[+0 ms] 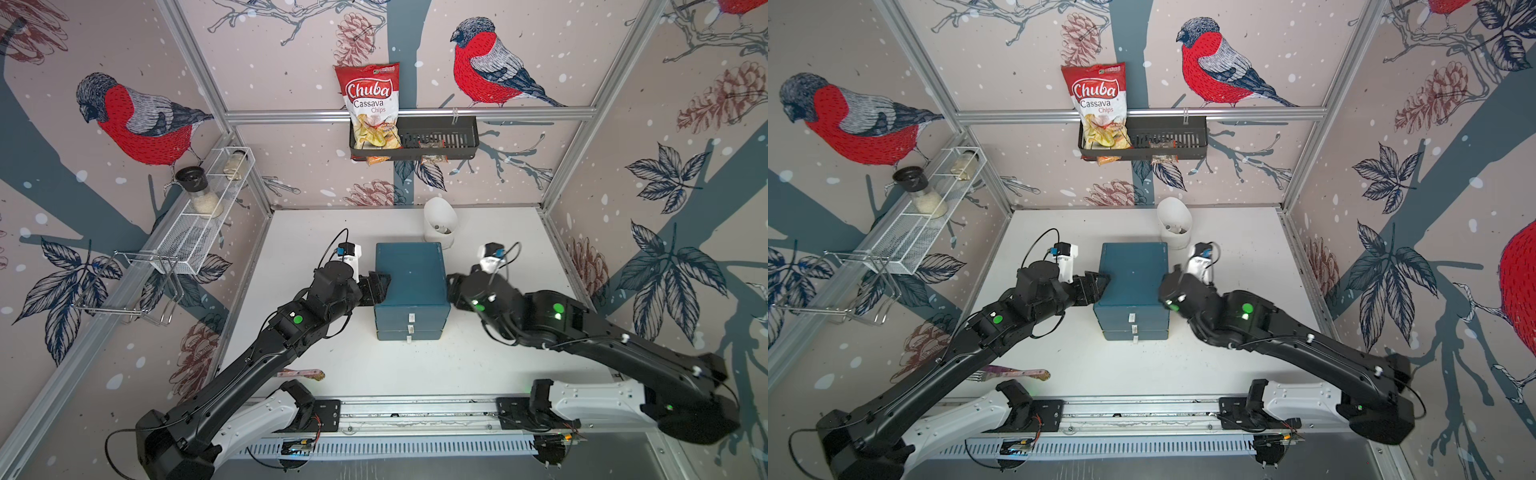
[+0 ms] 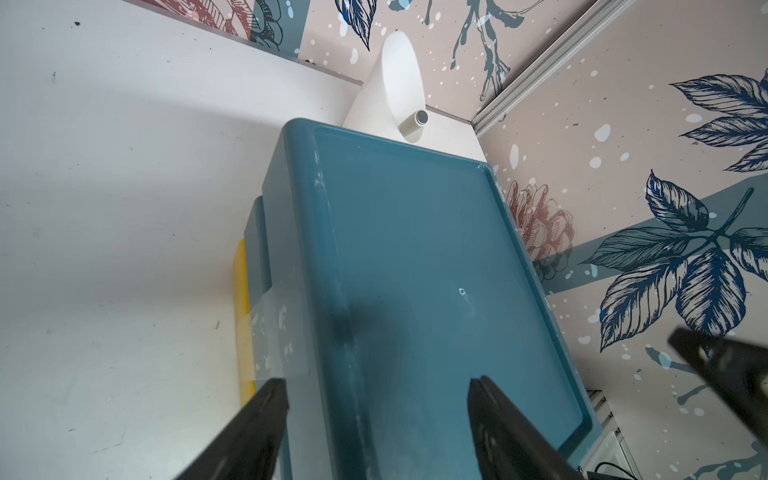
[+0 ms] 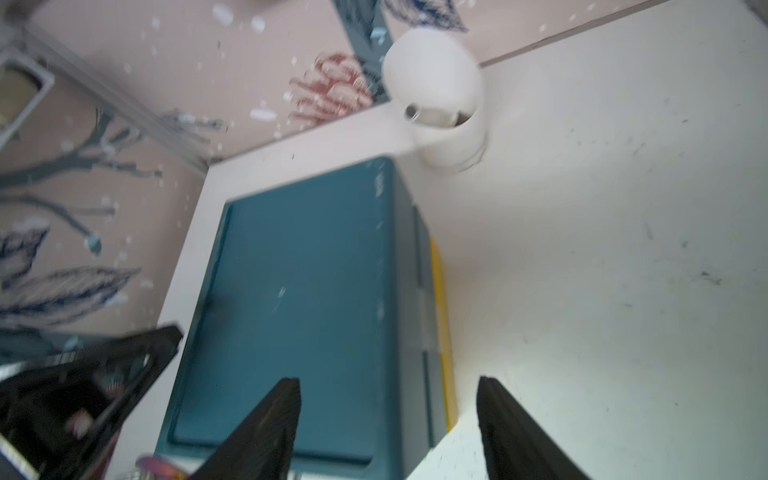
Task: Take the seed bags out of the drawer
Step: Open the drawer in the storage box.
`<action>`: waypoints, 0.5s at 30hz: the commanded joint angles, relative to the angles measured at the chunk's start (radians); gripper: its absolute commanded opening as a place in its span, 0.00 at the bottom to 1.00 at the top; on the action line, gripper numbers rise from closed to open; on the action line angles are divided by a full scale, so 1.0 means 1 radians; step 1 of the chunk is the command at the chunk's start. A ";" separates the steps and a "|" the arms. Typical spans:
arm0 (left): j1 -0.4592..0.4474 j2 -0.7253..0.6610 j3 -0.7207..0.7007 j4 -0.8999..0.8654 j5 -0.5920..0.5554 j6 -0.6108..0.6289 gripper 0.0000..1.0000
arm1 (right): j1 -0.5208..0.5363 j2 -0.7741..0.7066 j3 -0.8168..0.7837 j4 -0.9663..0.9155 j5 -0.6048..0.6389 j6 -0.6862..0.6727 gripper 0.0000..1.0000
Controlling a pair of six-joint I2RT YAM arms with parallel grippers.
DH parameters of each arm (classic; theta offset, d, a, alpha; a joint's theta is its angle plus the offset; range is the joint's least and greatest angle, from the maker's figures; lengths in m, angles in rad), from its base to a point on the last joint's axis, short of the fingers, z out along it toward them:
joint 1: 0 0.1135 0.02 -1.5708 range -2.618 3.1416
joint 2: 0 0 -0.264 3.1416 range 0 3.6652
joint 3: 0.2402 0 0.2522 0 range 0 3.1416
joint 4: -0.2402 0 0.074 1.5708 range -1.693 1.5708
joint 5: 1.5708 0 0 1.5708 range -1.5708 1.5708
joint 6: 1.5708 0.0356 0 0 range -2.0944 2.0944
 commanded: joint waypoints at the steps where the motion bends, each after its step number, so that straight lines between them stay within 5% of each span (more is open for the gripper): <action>1: -0.001 0.015 0.000 0.018 0.032 -0.014 0.68 | 0.131 0.166 0.128 -0.226 0.079 0.179 0.71; 7: -0.002 0.032 -0.013 0.026 0.063 -0.033 0.64 | 0.148 0.364 0.200 -0.147 -0.056 0.147 0.64; 15: -0.002 0.011 -0.030 -0.017 0.065 -0.019 0.64 | 0.098 0.419 0.197 -0.097 -0.122 0.157 0.59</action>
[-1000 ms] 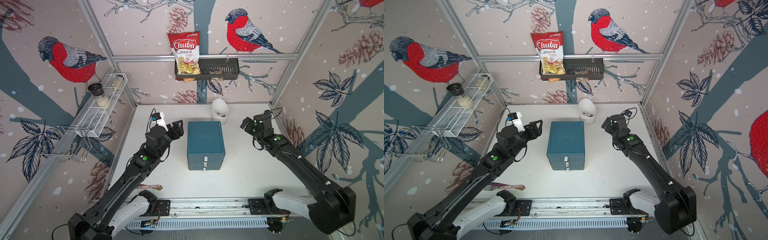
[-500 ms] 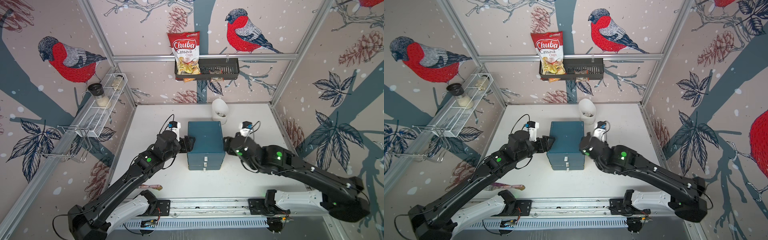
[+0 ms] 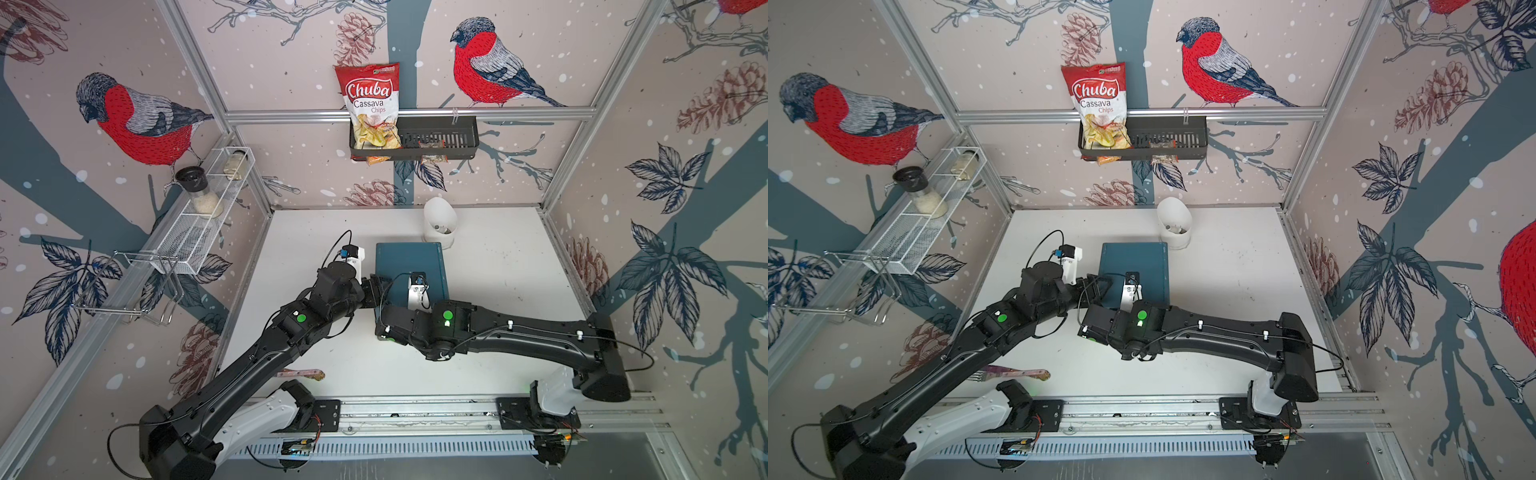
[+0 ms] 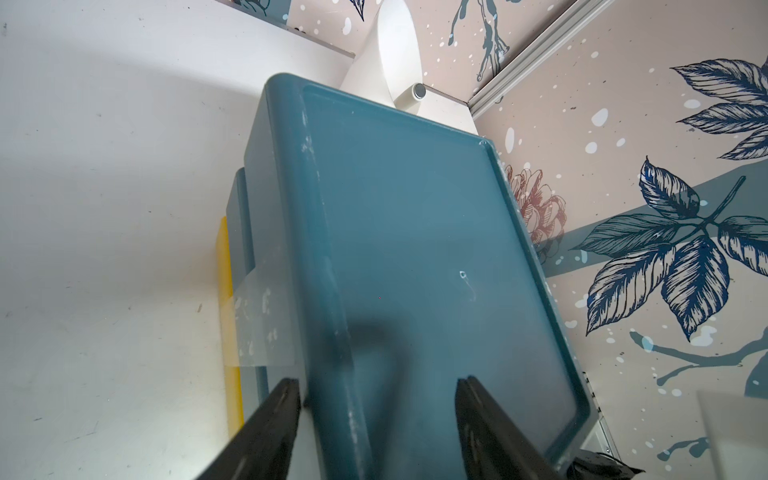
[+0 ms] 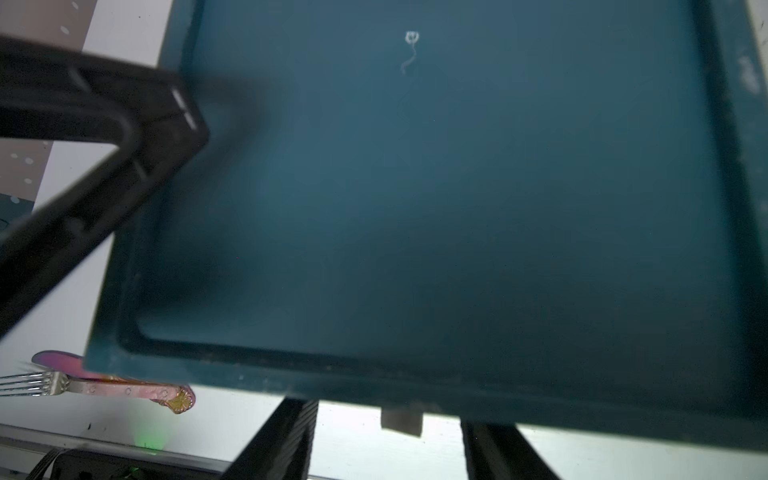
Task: Take the seed bags out of the drawer
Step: Open the drawer in the storage box.
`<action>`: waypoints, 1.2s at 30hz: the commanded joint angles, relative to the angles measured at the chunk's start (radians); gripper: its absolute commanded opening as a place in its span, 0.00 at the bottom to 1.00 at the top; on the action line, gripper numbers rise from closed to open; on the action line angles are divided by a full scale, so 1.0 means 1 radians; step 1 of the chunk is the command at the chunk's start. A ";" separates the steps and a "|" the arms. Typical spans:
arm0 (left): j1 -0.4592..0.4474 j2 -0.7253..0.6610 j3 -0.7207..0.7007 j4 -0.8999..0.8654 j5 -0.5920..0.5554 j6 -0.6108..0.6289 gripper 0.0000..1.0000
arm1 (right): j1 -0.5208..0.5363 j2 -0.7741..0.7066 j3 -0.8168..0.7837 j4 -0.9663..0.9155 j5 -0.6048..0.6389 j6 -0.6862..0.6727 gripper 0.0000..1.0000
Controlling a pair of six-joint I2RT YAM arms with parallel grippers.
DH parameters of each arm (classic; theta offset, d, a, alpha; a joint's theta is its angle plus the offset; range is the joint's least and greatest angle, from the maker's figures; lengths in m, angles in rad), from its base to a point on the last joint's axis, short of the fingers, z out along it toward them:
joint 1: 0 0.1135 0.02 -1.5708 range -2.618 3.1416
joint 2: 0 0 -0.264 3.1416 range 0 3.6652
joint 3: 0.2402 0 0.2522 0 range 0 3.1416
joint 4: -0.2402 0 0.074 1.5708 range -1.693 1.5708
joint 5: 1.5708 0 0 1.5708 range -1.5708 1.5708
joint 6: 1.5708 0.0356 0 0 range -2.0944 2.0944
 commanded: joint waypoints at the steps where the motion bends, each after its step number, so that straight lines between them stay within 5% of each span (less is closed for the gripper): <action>1: -0.002 -0.002 -0.010 -0.020 0.017 0.012 0.64 | -0.020 0.003 -0.004 0.011 -0.017 0.029 0.59; 10: -0.002 -0.030 -0.010 -0.027 -0.008 0.042 0.60 | -0.080 0.002 -0.044 0.097 -0.059 -0.014 0.43; 24: -0.002 0.027 -0.002 -0.021 0.013 0.064 0.41 | -0.089 0.034 -0.011 0.038 -0.021 -0.009 0.00; 36: -0.002 0.050 -0.029 -0.017 -0.054 0.002 0.30 | -0.025 -0.047 -0.085 0.085 0.028 -0.026 0.00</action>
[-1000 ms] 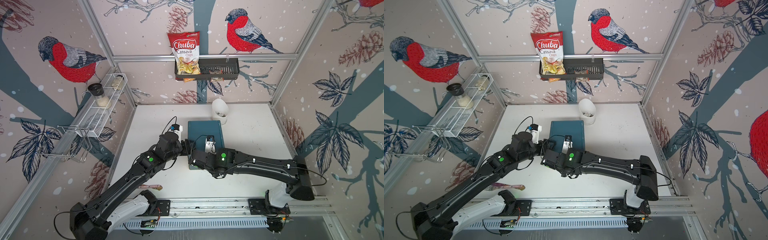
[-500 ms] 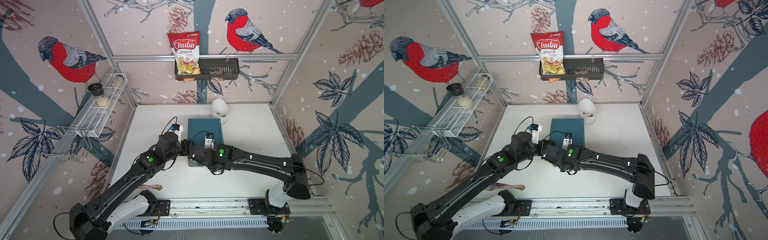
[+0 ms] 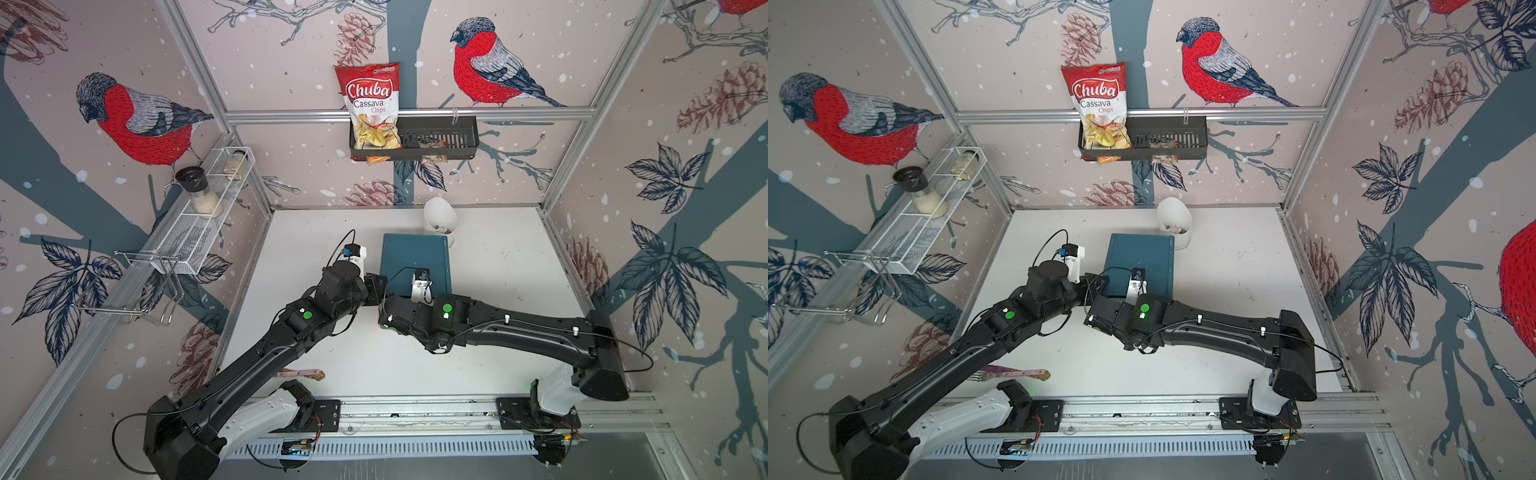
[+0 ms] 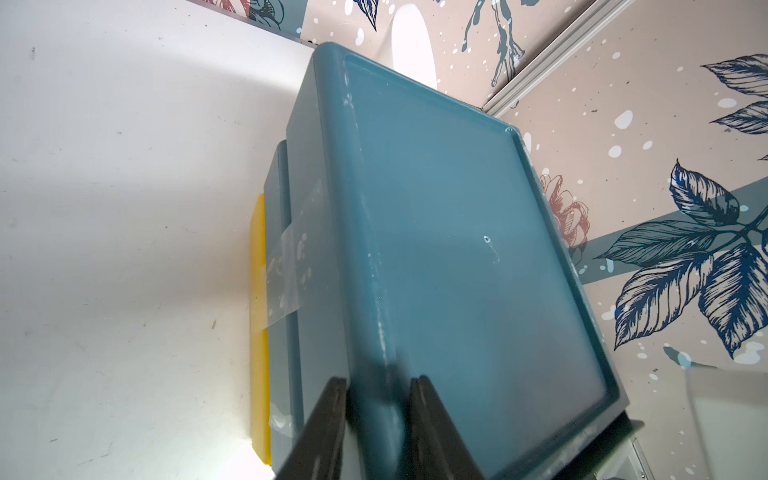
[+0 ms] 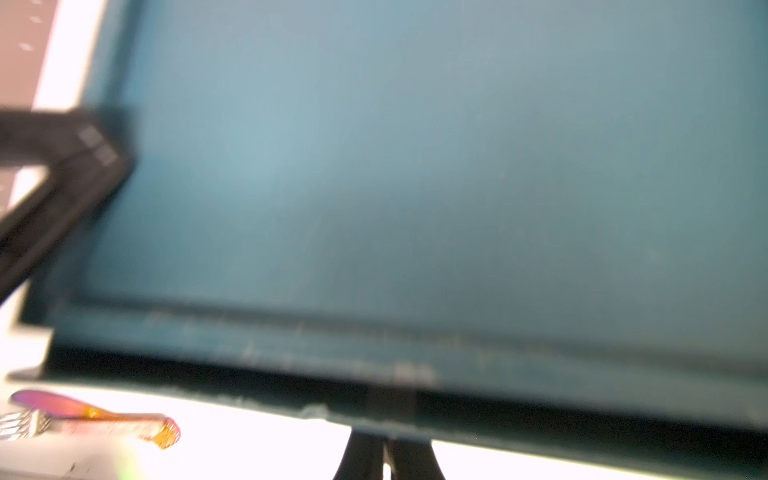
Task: Take the seed bags out of the drawer
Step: Open the drawer in the storage box.
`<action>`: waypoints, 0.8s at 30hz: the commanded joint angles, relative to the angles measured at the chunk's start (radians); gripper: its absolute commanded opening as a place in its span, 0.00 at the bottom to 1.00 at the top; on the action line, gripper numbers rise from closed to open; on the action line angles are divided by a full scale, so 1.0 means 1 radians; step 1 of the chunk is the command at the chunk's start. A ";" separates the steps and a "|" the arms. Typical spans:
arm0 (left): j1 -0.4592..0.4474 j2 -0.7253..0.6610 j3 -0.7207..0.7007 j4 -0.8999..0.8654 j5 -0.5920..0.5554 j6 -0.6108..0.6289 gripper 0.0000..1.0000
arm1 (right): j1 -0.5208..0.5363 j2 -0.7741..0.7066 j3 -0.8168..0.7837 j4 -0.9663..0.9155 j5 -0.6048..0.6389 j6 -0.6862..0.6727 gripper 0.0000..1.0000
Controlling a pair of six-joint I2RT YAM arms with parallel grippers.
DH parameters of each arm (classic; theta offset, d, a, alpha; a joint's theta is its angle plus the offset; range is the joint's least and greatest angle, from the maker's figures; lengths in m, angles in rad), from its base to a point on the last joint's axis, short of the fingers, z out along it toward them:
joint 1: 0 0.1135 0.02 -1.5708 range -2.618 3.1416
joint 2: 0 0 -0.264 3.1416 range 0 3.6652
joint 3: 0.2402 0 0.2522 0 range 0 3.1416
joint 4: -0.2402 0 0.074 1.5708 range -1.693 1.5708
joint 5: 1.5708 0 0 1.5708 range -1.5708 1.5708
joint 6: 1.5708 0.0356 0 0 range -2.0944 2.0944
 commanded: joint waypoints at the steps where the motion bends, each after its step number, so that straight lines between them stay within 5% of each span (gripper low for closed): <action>1: -0.002 0.005 -0.019 -0.066 -0.019 -0.029 0.29 | 0.031 -0.039 -0.029 0.023 0.045 -0.012 0.00; 15: -0.014 -0.061 -0.115 -0.088 -0.104 -0.245 0.17 | 0.095 -0.186 -0.227 -0.009 0.047 0.115 0.00; 21: -0.023 -0.117 -0.116 -0.079 -0.105 -0.229 0.55 | 0.022 -0.248 -0.274 0.036 0.021 0.063 0.00; 24: -0.025 -0.114 -0.097 -0.067 -0.085 -0.205 0.66 | -0.013 -0.256 -0.276 0.045 0.010 0.030 0.00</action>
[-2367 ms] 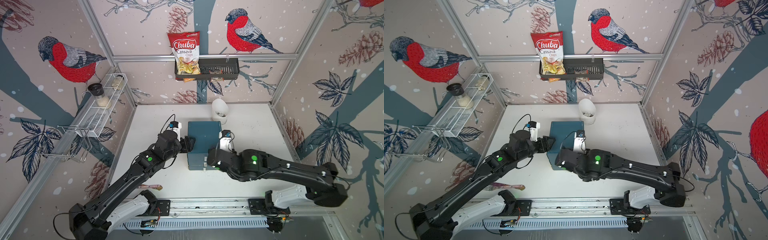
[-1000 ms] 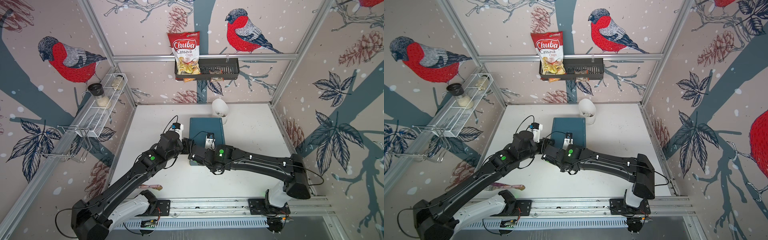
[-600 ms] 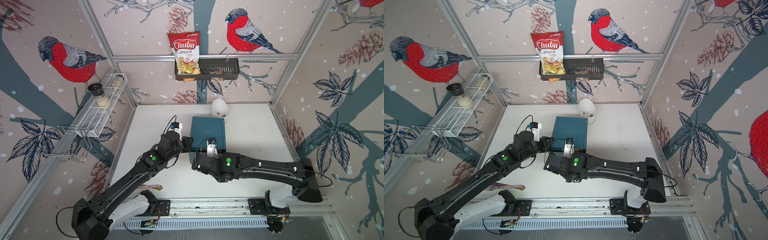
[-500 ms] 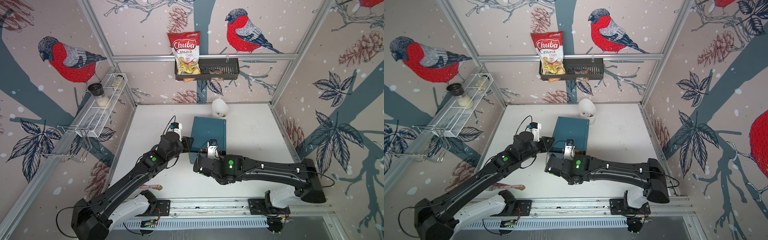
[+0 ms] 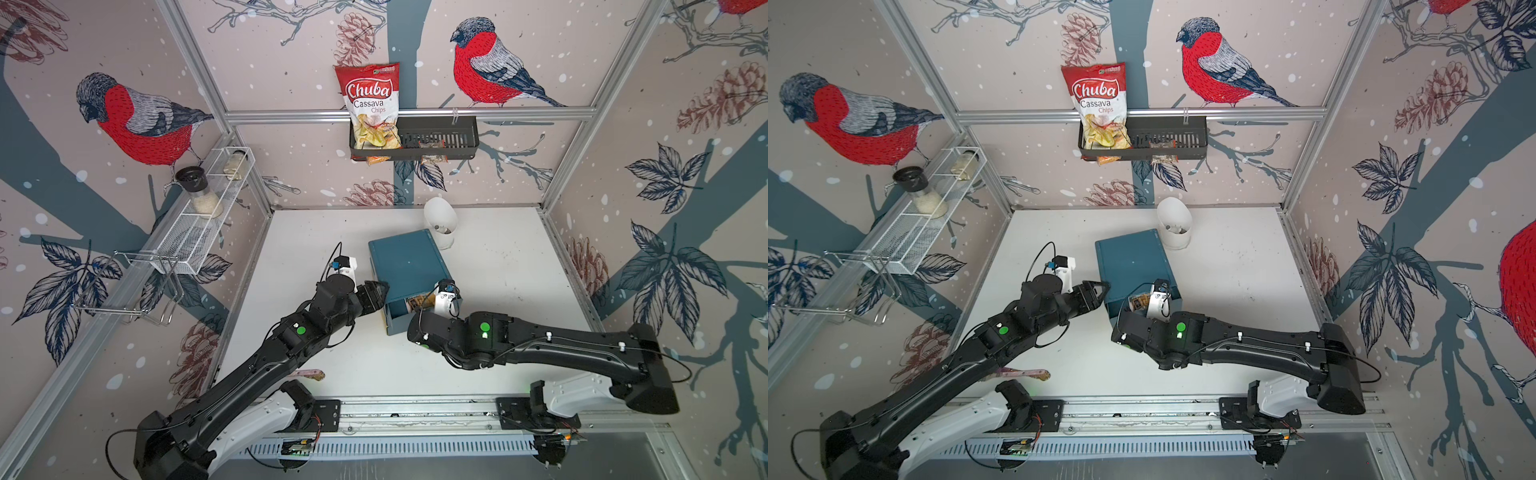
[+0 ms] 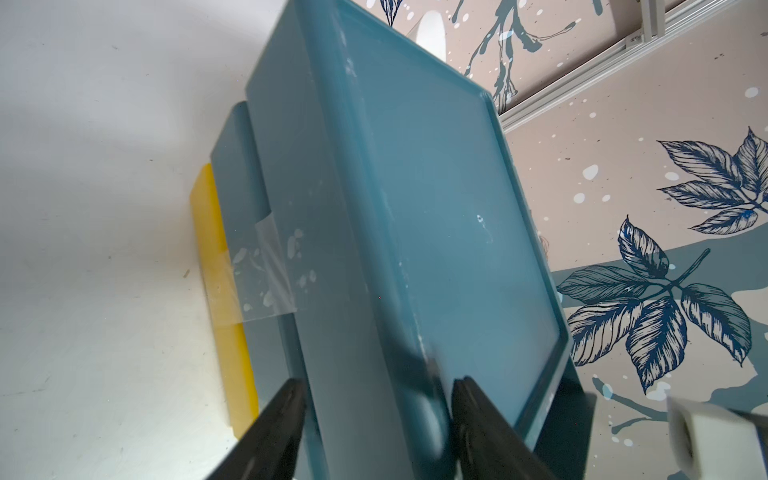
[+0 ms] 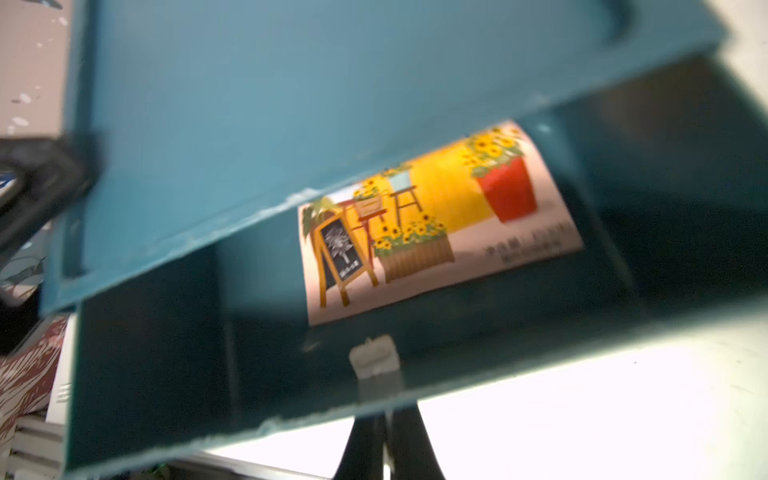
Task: Take the seed bags out of the drawer
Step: Open the drawer in the storage box.
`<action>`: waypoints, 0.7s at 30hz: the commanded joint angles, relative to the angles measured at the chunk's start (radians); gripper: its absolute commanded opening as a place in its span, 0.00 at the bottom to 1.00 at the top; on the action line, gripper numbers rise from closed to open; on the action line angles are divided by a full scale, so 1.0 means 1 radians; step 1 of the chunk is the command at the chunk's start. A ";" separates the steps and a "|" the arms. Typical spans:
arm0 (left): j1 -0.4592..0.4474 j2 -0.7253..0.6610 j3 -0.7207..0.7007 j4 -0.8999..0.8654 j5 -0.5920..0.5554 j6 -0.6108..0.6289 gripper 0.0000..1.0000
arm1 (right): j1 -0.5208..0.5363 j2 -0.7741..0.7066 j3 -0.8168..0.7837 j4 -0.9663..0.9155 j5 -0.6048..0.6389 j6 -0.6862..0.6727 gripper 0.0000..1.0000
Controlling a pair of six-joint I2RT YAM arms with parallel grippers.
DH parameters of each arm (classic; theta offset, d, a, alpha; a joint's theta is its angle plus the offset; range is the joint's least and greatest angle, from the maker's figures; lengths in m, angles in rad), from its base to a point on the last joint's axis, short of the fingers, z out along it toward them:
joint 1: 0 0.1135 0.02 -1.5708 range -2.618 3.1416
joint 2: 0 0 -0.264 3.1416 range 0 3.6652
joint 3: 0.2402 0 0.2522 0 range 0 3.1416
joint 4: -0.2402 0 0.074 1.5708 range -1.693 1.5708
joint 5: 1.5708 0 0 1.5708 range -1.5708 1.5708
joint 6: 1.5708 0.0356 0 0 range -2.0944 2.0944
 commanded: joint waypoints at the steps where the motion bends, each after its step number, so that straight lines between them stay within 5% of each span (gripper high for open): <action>1: 0.002 0.008 0.014 -0.087 -0.046 0.031 0.74 | -0.027 -0.012 -0.003 -0.067 0.008 -0.049 0.00; 5: 0.002 0.035 0.024 -0.063 -0.044 0.042 0.79 | -0.025 0.000 0.017 -0.046 0.000 -0.079 0.00; 21: 0.067 0.134 0.118 -0.094 -0.103 0.101 0.51 | 0.125 0.122 0.139 -0.124 0.079 -0.002 0.00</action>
